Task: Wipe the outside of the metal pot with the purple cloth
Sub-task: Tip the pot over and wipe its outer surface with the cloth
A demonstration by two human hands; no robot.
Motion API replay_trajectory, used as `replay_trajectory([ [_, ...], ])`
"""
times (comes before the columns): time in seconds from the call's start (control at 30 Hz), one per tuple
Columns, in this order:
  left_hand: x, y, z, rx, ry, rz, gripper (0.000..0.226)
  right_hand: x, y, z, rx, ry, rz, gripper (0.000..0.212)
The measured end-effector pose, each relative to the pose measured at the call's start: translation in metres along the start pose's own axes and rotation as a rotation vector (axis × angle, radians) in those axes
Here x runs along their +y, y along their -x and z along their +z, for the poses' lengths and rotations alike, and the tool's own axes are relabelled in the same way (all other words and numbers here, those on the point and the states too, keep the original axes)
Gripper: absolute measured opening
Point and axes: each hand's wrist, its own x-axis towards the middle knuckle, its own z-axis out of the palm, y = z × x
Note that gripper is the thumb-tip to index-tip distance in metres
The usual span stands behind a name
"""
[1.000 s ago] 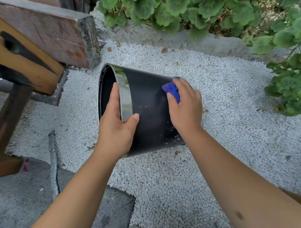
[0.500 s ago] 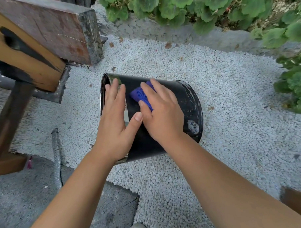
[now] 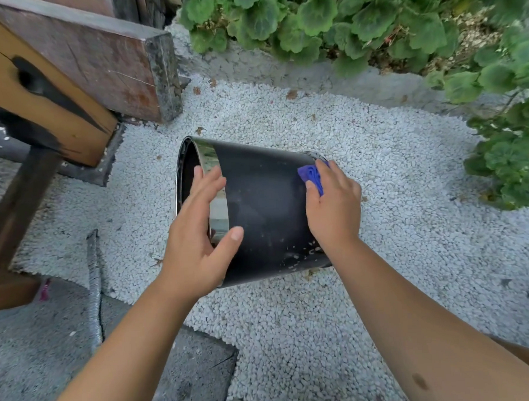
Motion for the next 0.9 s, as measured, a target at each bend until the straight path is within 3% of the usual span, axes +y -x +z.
replay_trajectory([
  [0.1,-0.004,0.006,0.001,-0.150,-0.073,0.057,0.094,-0.001,0.000,-0.001,0.006,0.001,0.005,0.048],
  [0.33,-0.011,0.001,0.004,-0.109,-0.038,0.023,0.099,-0.063,0.017,-0.020,0.059,-0.201,-0.224,0.039],
  [0.5,-0.008,-0.002,0.006,-0.124,0.135,0.029,0.105,-0.115,0.055,-0.007,0.107,-0.325,-0.339,0.036],
  [0.7,-0.007,-0.002,0.007,-0.112,0.027,0.010,0.109,-0.091,0.053,0.012,0.219,-0.244,-0.404,0.036],
  [0.9,-0.020,0.003,0.003,-0.065,-0.010,-0.024,0.104,-0.046,0.039,0.016,0.157,-0.170,-0.225,0.040],
])
